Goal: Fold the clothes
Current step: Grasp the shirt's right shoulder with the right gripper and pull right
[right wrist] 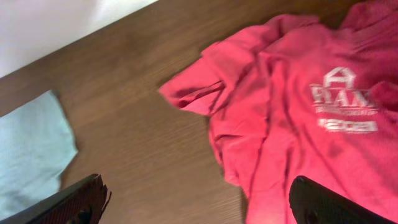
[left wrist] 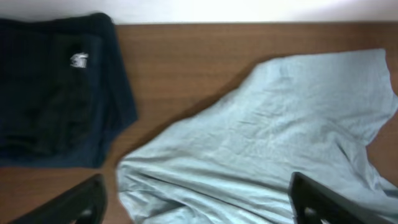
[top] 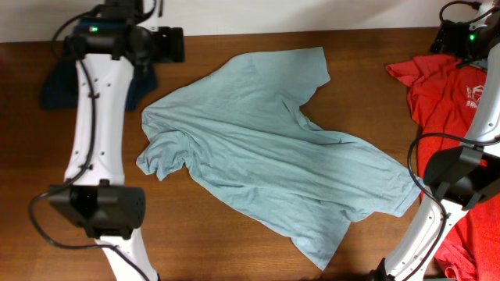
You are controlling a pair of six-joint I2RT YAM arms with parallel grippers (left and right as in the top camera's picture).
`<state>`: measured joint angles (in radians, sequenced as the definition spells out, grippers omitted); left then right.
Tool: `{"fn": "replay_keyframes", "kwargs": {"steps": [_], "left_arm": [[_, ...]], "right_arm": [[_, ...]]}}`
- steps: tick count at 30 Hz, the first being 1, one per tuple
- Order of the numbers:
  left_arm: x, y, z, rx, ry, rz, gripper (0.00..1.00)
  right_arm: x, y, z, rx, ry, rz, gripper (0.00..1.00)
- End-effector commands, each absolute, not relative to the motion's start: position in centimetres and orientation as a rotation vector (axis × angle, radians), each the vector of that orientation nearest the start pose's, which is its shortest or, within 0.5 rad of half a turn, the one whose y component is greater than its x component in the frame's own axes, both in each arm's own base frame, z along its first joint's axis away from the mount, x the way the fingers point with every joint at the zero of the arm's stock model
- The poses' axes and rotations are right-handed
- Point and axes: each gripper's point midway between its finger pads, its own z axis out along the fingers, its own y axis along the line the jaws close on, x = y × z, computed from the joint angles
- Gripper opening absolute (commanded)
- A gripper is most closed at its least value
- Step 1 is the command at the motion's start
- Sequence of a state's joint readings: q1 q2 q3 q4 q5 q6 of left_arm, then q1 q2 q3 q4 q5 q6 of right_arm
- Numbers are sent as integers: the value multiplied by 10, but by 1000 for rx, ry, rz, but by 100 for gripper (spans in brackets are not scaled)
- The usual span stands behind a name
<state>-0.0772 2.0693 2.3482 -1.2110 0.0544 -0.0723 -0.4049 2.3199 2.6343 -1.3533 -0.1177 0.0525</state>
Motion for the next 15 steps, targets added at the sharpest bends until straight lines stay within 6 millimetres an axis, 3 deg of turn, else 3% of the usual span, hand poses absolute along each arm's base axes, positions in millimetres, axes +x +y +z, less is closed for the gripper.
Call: {"fn": "replay_keyframes", "kwargs": {"steps": [1, 6, 7, 8, 9, 10, 13, 15], "left_arm": [[501, -40, 302, 18, 2446, -137, 99], [501, -40, 302, 18, 2447, -137, 99], [501, -40, 302, 18, 2447, -137, 99], [501, -40, 302, 18, 2447, -137, 99], [501, -40, 302, 18, 2447, -137, 99], [501, -40, 302, 18, 2447, -137, 99], [501, -40, 302, 18, 2447, -137, 99], [501, -40, 302, 18, 2447, -137, 99]], "right_arm": [[502, -164, 235, 507, 2546, 224, 99], [488, -132, 232, 494, 2600, 454, 99], [484, -128, 230, 502, 2618, 471, 82], [479, -125, 228, 512, 2640, 481, 35], [471, -120, 225, 526, 2677, 498, 11], [461, -113, 221, 541, 2724, 518, 5], [449, -93, 212, 538, 2807, 552, 4], [447, -62, 198, 477, 2885, 586, 4]]}}
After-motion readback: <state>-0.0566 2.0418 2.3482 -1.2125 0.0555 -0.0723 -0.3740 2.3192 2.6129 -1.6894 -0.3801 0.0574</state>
